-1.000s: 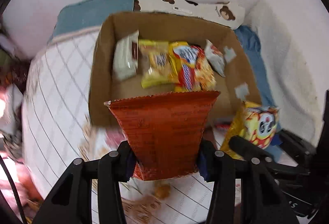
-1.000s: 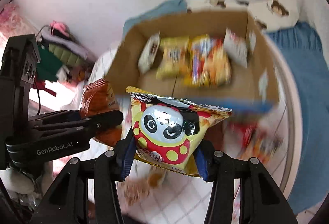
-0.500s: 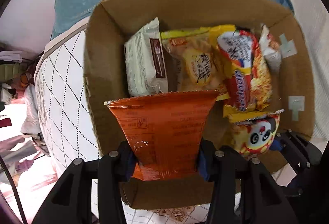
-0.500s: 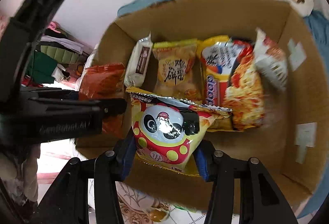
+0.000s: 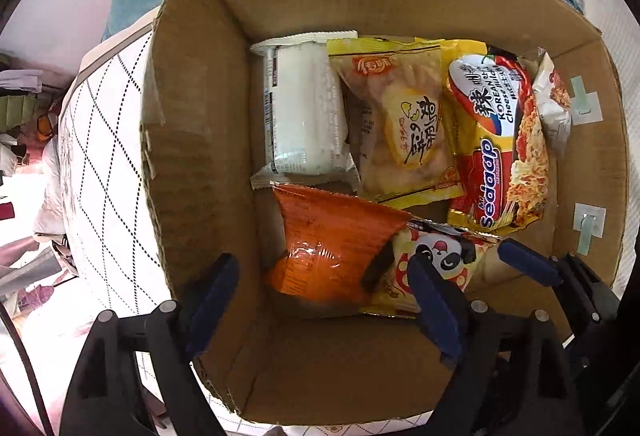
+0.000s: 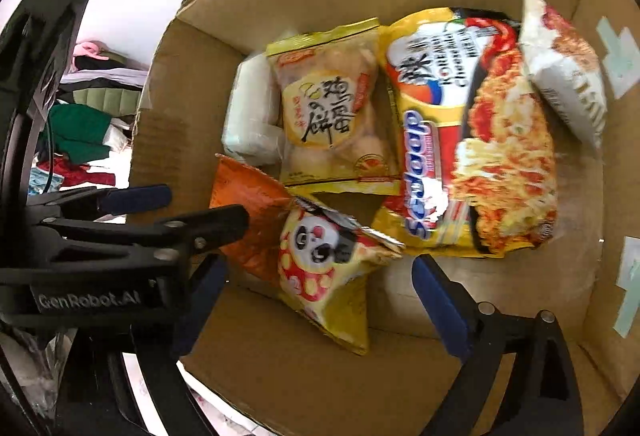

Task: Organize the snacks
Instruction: 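Carry both bags into the box and open both tools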

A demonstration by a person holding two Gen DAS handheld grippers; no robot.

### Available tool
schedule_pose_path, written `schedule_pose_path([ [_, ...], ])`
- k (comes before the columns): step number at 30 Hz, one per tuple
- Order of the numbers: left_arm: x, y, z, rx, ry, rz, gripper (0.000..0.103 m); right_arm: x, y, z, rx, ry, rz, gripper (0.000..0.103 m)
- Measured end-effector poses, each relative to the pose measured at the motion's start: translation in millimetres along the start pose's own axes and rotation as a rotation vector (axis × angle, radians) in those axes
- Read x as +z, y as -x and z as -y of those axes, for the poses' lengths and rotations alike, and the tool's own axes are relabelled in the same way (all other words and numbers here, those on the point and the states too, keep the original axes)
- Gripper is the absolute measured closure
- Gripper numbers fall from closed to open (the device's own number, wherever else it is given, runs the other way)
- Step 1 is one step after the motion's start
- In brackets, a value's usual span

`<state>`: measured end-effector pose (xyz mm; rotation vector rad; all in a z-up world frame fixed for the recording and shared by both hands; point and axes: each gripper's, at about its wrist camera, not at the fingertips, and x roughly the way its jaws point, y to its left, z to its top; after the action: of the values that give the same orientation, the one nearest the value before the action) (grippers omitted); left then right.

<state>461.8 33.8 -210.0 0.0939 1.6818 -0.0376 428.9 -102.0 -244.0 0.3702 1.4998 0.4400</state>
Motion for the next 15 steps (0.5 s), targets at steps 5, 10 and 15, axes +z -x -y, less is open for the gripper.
schedule_pose_path([
  [5, -15.9, 9.8, 0.3, -0.032, 0.03, 0.048, 0.017, -9.4, 19.7, 9.7, -0.071, -0.006, 0.021, 0.007],
  [10, -41.1, 22.4, 10.0, -0.055, 0.052, 0.108, 0.017, -16.6, 43.9, 20.6, -0.173, 0.004, 0.064, 0.007],
  [15, -61.8, 31.1, 15.3, -0.089, 0.071, 0.149, 0.017, -28.0, 64.9, 26.6, -0.25, 0.02, 0.093, 0.007],
])
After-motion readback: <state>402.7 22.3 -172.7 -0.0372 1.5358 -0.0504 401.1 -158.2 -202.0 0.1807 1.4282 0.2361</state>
